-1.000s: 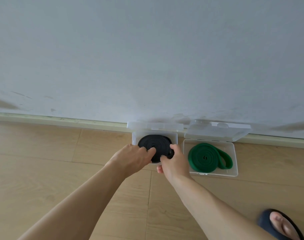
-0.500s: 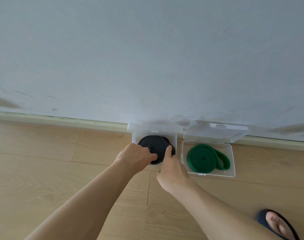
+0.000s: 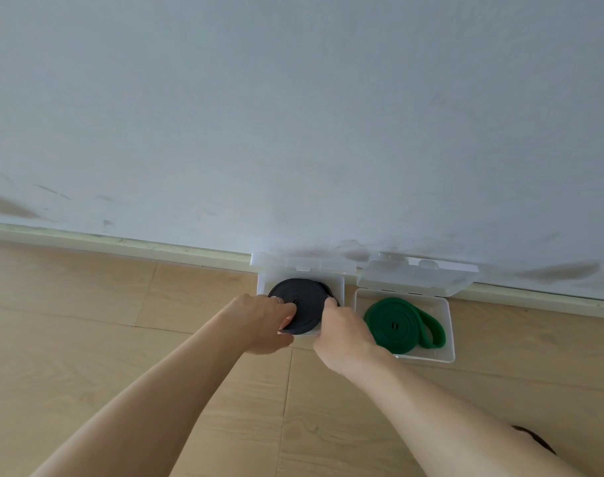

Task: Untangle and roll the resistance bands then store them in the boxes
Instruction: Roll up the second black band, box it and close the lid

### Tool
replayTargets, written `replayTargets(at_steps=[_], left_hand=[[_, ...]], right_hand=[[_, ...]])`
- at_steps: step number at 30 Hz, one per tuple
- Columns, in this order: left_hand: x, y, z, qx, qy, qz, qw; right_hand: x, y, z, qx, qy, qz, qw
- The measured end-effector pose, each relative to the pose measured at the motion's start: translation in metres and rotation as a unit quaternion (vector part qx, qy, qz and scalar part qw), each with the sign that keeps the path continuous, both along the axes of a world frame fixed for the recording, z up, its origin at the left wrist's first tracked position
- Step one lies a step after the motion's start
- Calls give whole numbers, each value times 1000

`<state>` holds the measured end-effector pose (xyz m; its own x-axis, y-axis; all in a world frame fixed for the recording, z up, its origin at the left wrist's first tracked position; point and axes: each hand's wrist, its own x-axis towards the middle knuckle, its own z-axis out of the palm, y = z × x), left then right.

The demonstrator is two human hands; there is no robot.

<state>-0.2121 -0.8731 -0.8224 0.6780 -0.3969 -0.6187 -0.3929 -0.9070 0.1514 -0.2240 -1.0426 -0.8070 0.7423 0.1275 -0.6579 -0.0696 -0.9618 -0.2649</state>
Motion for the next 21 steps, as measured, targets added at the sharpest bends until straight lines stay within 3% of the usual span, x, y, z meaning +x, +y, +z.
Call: replayTargets(at_steps=[5, 8, 12, 15, 21], left_hand=[[-23, 25, -6, -99, -92, 13, 991], [-26, 46, 2, -156, -188, 51, 968], [-22, 59, 20, -169, -331, 144, 917], [-14, 53, 26, -125, -323, 104, 932], [-13, 33, 7, -89, -260, 4, 961]], right_hand=[[3, -13, 6, 9, -3, -7, 1000], [5, -23, 11, 16, -31, -12, 999], [11, -36, 22, 66, -225, -67, 970], [15, -42, 21, 73, -310, -20, 948], [4, -46, 14, 52, -288, 82, 953]])
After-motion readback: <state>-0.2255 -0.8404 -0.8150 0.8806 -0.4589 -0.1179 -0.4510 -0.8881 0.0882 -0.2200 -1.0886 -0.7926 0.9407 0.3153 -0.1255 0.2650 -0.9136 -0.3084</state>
